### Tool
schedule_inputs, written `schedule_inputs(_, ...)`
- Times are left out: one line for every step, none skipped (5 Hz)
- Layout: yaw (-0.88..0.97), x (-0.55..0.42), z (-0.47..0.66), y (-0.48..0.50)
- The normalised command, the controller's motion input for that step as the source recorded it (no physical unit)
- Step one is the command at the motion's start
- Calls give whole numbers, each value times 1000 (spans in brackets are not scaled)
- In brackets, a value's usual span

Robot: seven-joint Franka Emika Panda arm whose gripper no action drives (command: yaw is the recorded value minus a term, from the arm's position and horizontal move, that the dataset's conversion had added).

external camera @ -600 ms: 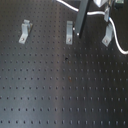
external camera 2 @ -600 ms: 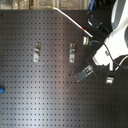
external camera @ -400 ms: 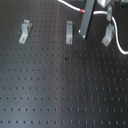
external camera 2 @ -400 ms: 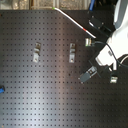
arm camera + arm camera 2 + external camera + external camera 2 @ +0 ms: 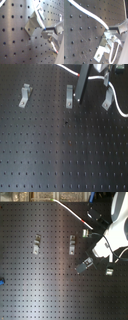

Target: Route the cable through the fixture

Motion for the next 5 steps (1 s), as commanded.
schedule_inputs(0, 0, 17, 0)
schedule_inputs(51, -133, 334, 87)
schedule_inputs(0, -176, 535, 17)
schedule_inputs(66, -157, 209, 102)
schedule_inputs(46, -181, 238, 55)
